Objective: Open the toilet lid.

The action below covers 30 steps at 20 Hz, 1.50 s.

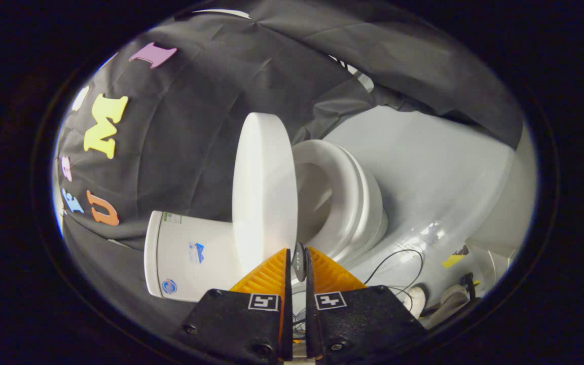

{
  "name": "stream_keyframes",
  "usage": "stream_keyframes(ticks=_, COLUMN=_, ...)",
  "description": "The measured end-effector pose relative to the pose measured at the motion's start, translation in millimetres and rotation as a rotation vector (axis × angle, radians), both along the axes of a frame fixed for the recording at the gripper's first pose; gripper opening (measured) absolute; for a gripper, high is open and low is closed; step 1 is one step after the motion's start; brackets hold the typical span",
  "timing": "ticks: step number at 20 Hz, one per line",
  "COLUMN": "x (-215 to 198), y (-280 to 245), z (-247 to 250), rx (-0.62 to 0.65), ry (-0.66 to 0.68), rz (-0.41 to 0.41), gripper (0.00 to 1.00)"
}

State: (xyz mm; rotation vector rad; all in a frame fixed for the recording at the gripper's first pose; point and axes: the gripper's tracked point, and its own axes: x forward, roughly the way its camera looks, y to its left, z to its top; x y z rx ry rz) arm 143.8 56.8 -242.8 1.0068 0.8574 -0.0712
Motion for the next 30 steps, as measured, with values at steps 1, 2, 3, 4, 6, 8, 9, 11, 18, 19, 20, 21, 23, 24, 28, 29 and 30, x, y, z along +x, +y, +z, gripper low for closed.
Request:
stream_keyframes(ticks=1, x=0.9, y=3.4, z=6.0, rx=-0.004, ry=-0.009, rz=0.005, gripper=0.13)
stream_keyframes(ticks=2, x=1.7, y=6.6, z=14.1, rx=-0.01, ry=-0.022, rz=0.014, gripper=0.13)
stream_keyframes(ticks=3, x=2.3, y=9.5, z=20.8, rx=-0.016, ry=-0.034, rz=0.022, gripper=0.13)
stream_keyframes(ticks=4, x=2.4, y=14.1, z=26.8, rx=-0.026, ry=-0.048, rz=0.035, gripper=0.13)
stream_keyframes(ticks=6, x=3.3, y=22.1, z=38.4, rx=-0.062, ry=-0.058, rz=0.061, gripper=0.13)
stream_keyframes(ticks=8, x=5.2, y=30.4, z=49.8, rx=-0.094, ry=-0.07, rz=0.08, gripper=0.13)
stream_keyframes(ticks=9, x=6.1, y=34.5, z=54.6, rx=-0.104, ry=-0.076, rz=0.087, gripper=0.13)
stream_keyframes(ticks=11, x=7.4, y=43.1, z=64.5, rx=-0.126, ry=-0.085, rz=0.098, gripper=0.13)
stream_keyframes(ticks=18, x=9.6, y=70.0, z=91.8, rx=-0.169, ry=-0.096, rz=0.129, gripper=0.13)
stream_keyframes(ticks=19, x=9.4, y=72.8, z=94.2, rx=-0.181, ry=-0.097, rz=0.135, gripper=0.13)
stream_keyframes(ticks=20, x=9.6, y=76.5, z=97.8, rx=-0.195, ry=-0.099, rz=0.14, gripper=0.13)
stream_keyframes(ticks=21, x=9.5, y=80.5, z=101.3, rx=-0.209, ry=-0.099, rz=0.148, gripper=0.13)
stream_keyframes(ticks=23, x=10.2, y=89.2, z=109.0, rx=-0.224, ry=-0.102, rz=0.158, gripper=0.13)
stream_keyframes(ticks=24, x=10.6, y=93.9, z=113.1, rx=-0.233, ry=-0.104, rz=0.163, gripper=0.13)
stream_keyframes(ticks=28, x=11.6, y=110.4, z=124.7, rx=-0.317, ry=-0.106, rz=0.199, gripper=0.13)
stream_keyframes(ticks=29, x=12.6, y=114.0, z=127.0, rx=-0.34, ry=-0.107, rz=0.208, gripper=0.13)
stream_keyframes(ticks=30, x=12.7, y=118.1, z=129.9, rx=-0.358, ry=-0.108, rz=0.215, gripper=0.13)
